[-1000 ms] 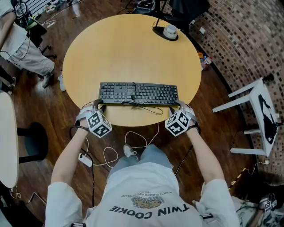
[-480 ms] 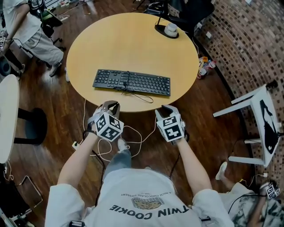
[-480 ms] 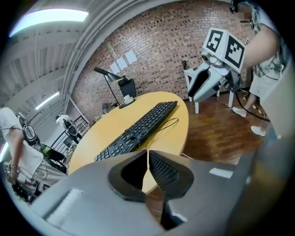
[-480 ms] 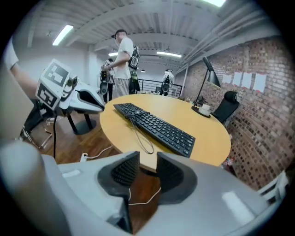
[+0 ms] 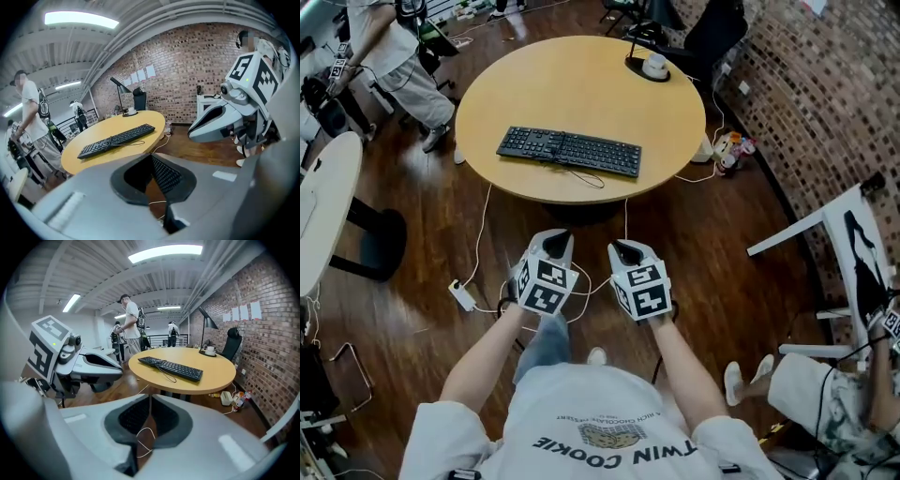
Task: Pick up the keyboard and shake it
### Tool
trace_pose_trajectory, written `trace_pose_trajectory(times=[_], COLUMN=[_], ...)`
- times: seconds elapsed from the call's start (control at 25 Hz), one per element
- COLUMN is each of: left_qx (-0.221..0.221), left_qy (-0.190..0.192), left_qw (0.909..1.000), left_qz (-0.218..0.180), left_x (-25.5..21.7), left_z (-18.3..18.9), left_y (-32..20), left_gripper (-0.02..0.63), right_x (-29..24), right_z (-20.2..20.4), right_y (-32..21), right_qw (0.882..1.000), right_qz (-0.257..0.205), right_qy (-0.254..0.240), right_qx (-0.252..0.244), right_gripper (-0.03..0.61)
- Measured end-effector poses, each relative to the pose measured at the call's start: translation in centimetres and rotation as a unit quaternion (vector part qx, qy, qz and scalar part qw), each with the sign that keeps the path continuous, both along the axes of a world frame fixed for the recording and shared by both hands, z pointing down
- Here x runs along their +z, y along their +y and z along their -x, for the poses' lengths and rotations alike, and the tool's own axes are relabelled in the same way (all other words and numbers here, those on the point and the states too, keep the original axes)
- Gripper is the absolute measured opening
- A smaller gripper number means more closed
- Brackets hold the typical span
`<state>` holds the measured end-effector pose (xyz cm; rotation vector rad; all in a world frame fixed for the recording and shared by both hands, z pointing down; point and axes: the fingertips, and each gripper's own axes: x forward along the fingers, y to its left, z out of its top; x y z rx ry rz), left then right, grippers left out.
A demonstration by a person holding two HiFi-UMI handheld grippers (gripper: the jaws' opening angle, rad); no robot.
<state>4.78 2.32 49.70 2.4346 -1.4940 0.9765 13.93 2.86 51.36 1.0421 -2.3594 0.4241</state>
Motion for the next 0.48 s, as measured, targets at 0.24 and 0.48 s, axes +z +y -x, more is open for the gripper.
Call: trace_pose_trajectory(times=[0.24,0.48], left_qx=[-0.037,-0.062], left_qy=[0.083,0.114], left_qw=[0.9958,0.9915], left_qz=[0.012,0.010], left_x=[-1.9,-3.9], left_z=[-3.2,-2.0], left_y=[5.4,9.7], left_gripper=[0.008,0.008], right_x=[-1.8,-3.7], right_z=[1.2,3.5], right_y=[5.6,9.7], right_qw=[0.999,0.997], right_qz=[0.017,0.020], right_qy=[-0.049,-0.074], right_qx=[-0.015,-0.029], right_gripper=[0.002,0.002])
